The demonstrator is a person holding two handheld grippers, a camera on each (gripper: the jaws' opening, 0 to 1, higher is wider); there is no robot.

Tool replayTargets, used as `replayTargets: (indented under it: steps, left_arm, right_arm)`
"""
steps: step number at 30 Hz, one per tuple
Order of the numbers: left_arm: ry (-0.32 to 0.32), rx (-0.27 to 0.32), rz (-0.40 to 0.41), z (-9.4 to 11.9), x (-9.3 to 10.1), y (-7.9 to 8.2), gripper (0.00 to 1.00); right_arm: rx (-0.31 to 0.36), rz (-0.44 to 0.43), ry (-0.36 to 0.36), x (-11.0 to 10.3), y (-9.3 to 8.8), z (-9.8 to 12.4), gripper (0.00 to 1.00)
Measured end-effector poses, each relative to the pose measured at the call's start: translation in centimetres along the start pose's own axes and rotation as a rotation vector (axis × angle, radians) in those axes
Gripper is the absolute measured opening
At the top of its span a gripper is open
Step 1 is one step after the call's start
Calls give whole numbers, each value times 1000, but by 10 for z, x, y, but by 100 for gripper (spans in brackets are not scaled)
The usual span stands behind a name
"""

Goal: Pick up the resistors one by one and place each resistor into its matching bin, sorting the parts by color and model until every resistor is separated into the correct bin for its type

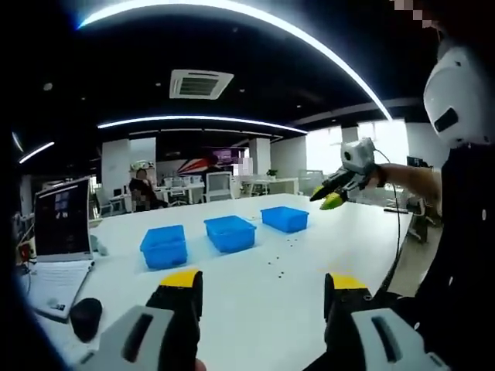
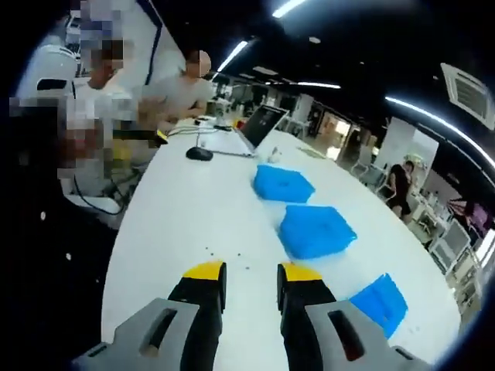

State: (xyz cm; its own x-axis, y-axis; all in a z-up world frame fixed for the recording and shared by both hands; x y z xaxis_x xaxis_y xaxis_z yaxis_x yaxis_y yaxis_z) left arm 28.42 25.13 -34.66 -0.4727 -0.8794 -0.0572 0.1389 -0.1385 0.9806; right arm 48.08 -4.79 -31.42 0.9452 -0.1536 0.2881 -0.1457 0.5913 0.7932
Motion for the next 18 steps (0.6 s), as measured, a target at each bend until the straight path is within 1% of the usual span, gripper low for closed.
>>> replayTargets:
  steps: [2, 3, 5, 8, 10, 13, 15, 17, 18]
  left_arm:
    - [0, 1, 2, 1, 0, 0, 65]
    - [0, 0, 3, 1, 0, -1, 65]
    - [-1, -5, 3, 2, 1, -2, 65]
    - [-4, -9, 7, 3, 4, -4, 65]
    - [-9, -15, 6, 3, 6, -6, 65]
    - [-12, -21, 4, 3, 7, -7, 65]
    - [-11, -27, 1, 3, 8, -8, 65]
    - [-19, -29, 1, 4, 10, -9, 65]
    - [-23, -33, 5, 4, 11, -10, 66]
  right_arm:
    - [-22, 34, 42, 3, 4, -9, 28]
    - [-25, 37, 49, 4, 5, -10, 28]
    - [-45, 74, 82, 9, 10, -23, 28]
    - [-90, 138, 137, 10, 13, -36, 29]
    - [-115, 180, 161, 11, 16, -43, 29]
    - [-168, 232, 212, 10, 19, -59, 29]
    - [-221, 288, 241, 11, 19, -71, 29]
    - [-257, 331, 270, 12, 19, -80, 30]
    - [-276, 341, 283, 17, 17, -86, 30]
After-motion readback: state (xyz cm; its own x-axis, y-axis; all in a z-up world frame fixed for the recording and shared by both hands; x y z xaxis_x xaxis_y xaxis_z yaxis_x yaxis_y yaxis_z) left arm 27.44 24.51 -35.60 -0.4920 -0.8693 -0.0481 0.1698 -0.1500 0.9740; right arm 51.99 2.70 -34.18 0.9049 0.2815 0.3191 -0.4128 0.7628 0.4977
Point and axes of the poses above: the point that each gripper's makers call its tool centre point, and the gripper's own axes: z roughly backward along the fingers, x roughly to its right, y roughly out of its top, the point moved 7 cm from there along z, roughly backward along the fingers, and after that the axes turned 2 degrees about -z, right-handed, at the moved point
